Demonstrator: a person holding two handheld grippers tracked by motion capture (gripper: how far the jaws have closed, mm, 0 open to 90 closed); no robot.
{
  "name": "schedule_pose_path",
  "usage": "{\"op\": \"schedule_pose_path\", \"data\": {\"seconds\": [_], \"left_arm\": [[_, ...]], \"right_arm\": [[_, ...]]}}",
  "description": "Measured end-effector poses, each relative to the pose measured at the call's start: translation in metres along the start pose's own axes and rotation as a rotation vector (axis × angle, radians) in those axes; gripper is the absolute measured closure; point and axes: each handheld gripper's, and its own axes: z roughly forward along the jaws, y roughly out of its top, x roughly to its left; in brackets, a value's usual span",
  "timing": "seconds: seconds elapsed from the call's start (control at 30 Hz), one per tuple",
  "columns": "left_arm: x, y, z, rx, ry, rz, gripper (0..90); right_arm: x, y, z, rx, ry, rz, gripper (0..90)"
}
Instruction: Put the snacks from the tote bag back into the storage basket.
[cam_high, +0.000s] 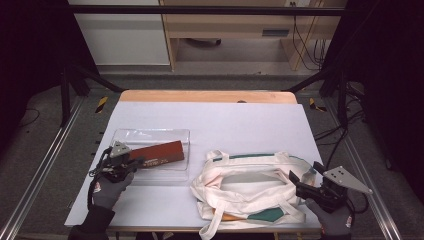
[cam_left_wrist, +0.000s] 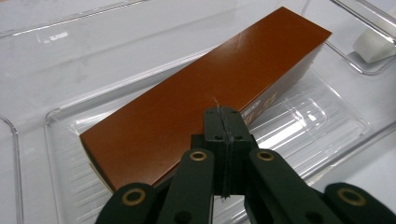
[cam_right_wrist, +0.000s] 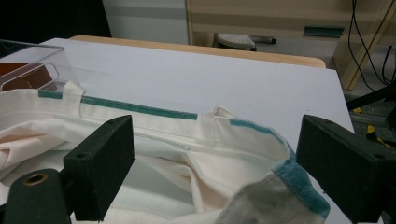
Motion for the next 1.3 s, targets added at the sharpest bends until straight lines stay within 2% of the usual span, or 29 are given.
{"op": "schedule_pose_path", "data": {"seconds": [0.33, 1.03, 1.17, 1.3], "left_arm": [[0.007, 0.0, 0.001, -0.008, 0.026, -0.005, 87.5], [0.008, -0.002, 0.0, -0.006, 0.031, -0.004, 83.4], [0.007, -0.001, -0.005, -0.031, 0.027, -0.001, 79.7], [0.007, 0.0, -0.02, -0.102, 0.021, -0.015, 76.3]], "right_arm": [[0.0, 0.0, 0.0, 0.002, 0.001, 0.001, 12.3], [0.0, 0.0, 0.0, 0.0, 0.002, 0.003, 12.3], [0.0, 0.0, 0.0, -0.002, 0.001, -0.001, 12.3], [0.0, 0.0, -0.001, -0.004, 0.002, 0.005, 12.3]]}}
